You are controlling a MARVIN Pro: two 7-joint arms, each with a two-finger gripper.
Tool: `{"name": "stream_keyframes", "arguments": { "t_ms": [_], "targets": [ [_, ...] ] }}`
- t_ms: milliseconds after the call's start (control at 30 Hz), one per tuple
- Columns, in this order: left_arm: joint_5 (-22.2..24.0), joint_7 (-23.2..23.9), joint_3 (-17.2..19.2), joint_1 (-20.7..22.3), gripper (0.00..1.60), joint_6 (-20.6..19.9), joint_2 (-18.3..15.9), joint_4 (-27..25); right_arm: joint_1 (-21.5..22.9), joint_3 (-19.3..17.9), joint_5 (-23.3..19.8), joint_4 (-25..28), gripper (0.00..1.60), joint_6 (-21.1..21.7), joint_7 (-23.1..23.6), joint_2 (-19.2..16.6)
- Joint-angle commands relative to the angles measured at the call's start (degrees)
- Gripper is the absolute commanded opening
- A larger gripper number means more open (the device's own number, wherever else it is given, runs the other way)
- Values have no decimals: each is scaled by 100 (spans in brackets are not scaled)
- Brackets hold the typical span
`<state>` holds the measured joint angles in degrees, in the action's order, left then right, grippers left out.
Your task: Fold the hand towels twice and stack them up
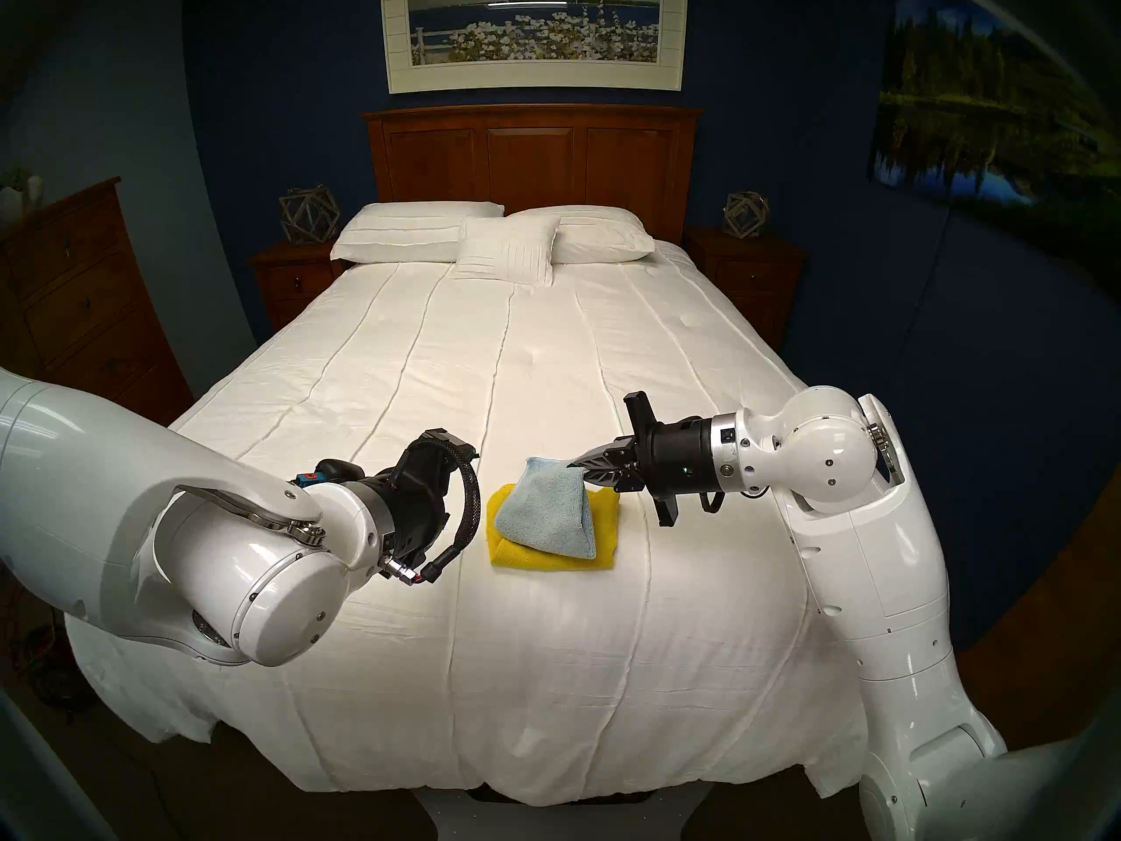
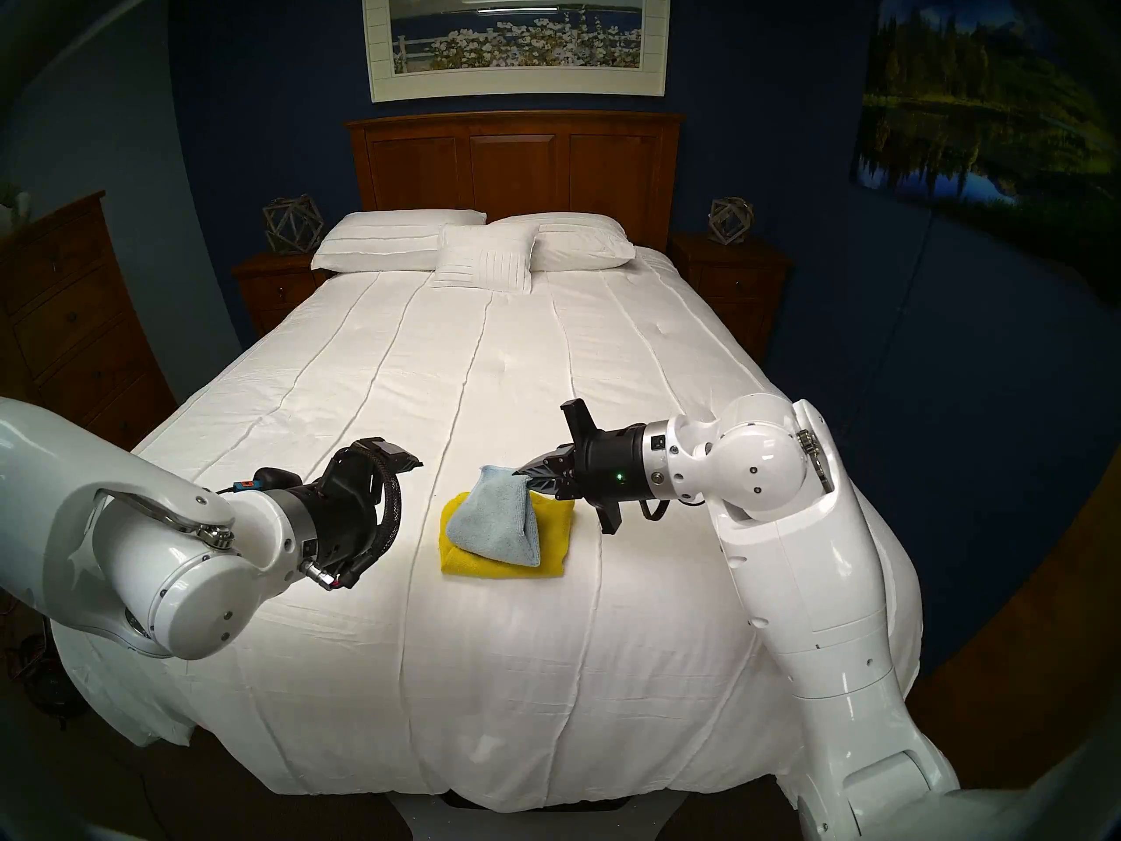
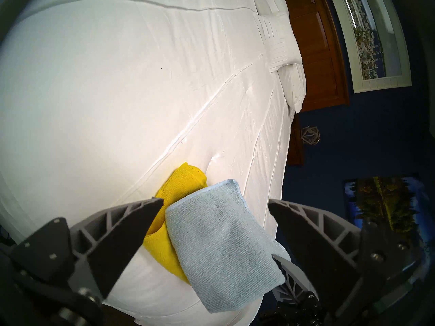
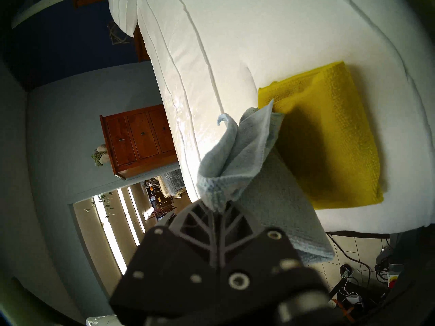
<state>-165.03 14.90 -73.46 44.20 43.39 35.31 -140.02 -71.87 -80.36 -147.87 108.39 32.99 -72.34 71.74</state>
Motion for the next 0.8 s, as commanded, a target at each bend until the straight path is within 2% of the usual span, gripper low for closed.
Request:
{"name": "stream_keyframes", "arguments": {
  "t_ms": [0,333,367,767],
  "targets": [
    [3,41,12,107,160,13,-2,2,83,8,320,113,0,220,5,-166],
    [3,43,-17,140,160,-18,9,2,83,261,873,76,0,514,208,-364],
    [3,43,-22,146,160,-23,11,2,45,320,1046,101,0,568,265,-426],
    [3,46,-45,171,160,-42,23,2,-30,498,1712,174,0,753,581,-729]
  ]
}}
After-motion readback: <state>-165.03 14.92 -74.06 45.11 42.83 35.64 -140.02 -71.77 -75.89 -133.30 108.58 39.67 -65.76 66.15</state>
